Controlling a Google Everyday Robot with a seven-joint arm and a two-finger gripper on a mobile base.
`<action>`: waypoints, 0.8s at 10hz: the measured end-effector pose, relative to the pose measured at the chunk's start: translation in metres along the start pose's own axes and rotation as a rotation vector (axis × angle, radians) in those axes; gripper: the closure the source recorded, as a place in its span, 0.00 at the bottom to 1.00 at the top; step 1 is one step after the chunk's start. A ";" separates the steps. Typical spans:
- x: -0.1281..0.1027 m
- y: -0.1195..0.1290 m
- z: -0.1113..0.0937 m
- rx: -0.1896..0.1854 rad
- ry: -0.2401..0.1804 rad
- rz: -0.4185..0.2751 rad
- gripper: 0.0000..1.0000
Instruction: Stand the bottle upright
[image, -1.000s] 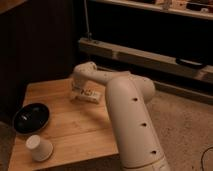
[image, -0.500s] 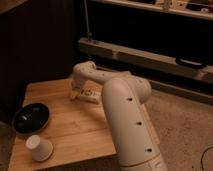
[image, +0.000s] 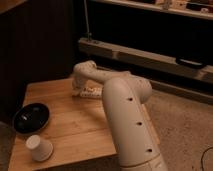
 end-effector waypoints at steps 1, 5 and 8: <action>0.000 -0.002 -0.005 0.000 -0.003 0.007 0.87; -0.005 -0.016 -0.065 -0.009 -0.080 0.055 0.87; -0.004 -0.017 -0.124 -0.023 -0.185 0.083 0.87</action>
